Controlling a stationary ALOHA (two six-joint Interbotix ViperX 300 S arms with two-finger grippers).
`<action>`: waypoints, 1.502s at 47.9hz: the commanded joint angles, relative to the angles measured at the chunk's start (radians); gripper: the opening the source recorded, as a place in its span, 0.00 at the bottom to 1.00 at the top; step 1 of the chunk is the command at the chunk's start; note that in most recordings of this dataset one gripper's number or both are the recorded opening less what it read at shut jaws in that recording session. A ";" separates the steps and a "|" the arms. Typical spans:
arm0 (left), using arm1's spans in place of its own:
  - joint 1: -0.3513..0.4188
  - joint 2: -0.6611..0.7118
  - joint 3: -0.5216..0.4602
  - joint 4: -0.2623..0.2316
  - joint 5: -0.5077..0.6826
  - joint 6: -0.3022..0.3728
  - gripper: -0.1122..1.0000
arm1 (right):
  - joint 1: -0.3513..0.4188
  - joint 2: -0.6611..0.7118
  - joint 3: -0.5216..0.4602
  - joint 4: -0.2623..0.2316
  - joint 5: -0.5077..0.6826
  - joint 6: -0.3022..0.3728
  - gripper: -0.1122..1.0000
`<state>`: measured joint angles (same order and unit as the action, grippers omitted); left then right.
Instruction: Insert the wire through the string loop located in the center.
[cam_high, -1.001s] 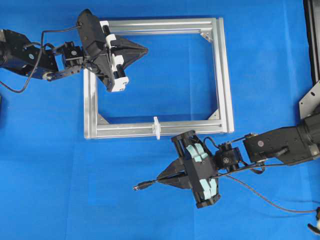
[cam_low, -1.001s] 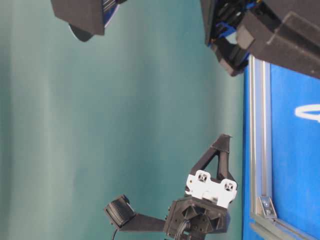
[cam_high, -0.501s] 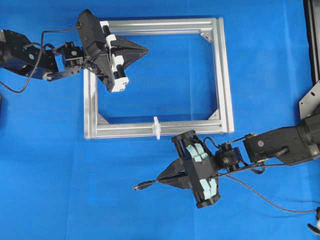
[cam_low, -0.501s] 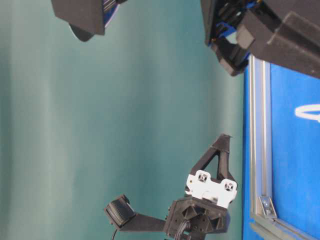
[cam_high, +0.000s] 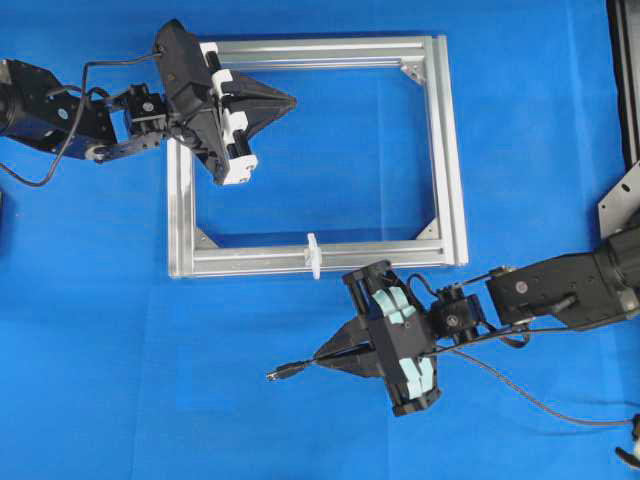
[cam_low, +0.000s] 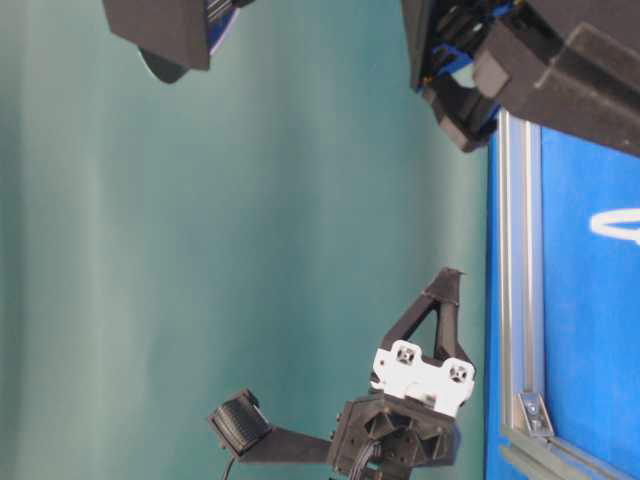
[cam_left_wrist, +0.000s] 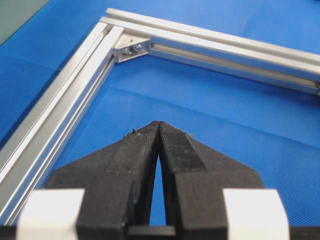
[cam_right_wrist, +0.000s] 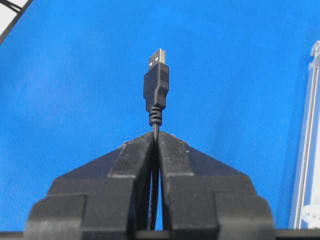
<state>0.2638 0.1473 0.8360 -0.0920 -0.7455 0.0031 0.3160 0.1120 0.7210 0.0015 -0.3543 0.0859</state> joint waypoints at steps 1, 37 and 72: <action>-0.003 -0.031 -0.008 0.003 -0.005 0.000 0.10 | 0.005 -0.029 -0.006 -0.002 -0.005 -0.002 0.08; -0.003 -0.031 -0.006 0.003 -0.005 -0.002 0.10 | 0.005 -0.129 0.147 0.005 -0.003 0.003 0.08; -0.003 -0.031 -0.006 0.003 -0.005 -0.002 0.10 | -0.043 -0.225 0.261 0.012 -0.009 0.006 0.08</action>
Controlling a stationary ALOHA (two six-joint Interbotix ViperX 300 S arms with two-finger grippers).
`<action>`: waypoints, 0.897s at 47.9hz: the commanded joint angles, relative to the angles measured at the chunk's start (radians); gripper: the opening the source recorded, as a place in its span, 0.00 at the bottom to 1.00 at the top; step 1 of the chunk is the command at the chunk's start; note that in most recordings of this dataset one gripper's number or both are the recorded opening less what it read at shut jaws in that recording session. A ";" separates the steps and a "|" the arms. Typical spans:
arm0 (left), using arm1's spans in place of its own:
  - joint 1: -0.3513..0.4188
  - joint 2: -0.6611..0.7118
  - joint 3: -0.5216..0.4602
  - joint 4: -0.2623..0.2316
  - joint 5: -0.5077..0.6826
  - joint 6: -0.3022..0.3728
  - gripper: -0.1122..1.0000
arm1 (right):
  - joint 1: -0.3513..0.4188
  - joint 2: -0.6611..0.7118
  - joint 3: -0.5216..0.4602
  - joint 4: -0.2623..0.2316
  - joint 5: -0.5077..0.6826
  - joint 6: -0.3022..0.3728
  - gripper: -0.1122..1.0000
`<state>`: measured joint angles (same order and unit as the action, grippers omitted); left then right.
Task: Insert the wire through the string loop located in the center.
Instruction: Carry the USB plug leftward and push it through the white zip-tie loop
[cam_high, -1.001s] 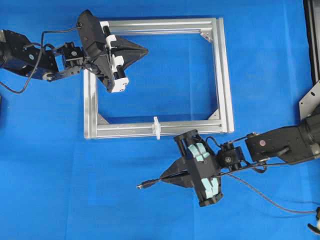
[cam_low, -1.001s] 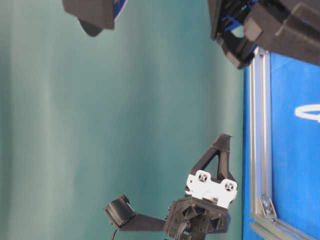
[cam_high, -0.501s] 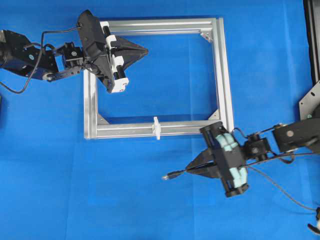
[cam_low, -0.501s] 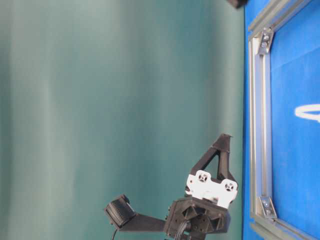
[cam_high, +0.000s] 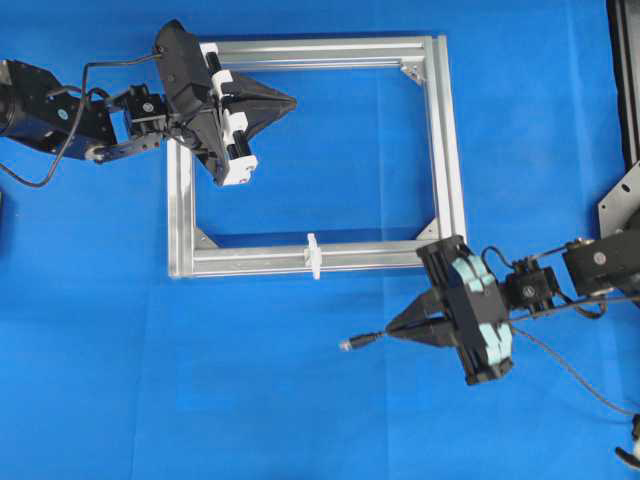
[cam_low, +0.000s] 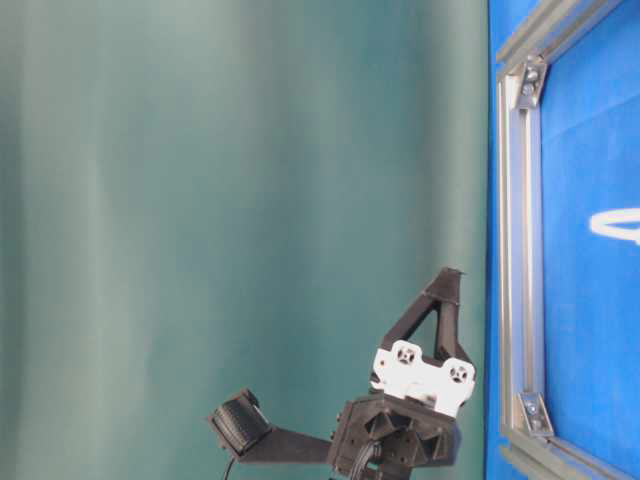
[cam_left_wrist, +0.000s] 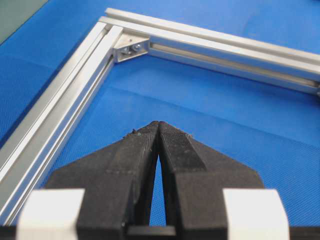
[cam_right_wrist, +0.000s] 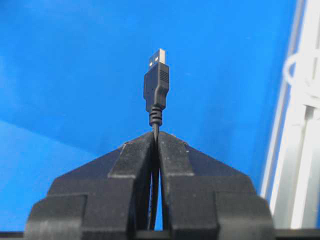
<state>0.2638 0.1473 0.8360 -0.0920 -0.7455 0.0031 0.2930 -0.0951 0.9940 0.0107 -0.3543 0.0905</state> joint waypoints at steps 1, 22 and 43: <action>-0.003 -0.029 -0.006 0.005 -0.005 -0.003 0.10 | -0.028 -0.017 -0.012 0.005 -0.011 0.002 0.08; -0.008 -0.031 -0.006 0.003 -0.005 -0.003 0.10 | -0.202 -0.017 -0.006 0.011 -0.015 0.002 0.08; -0.012 -0.031 -0.006 0.003 -0.005 -0.002 0.10 | -0.233 -0.017 -0.006 0.009 -0.017 0.002 0.08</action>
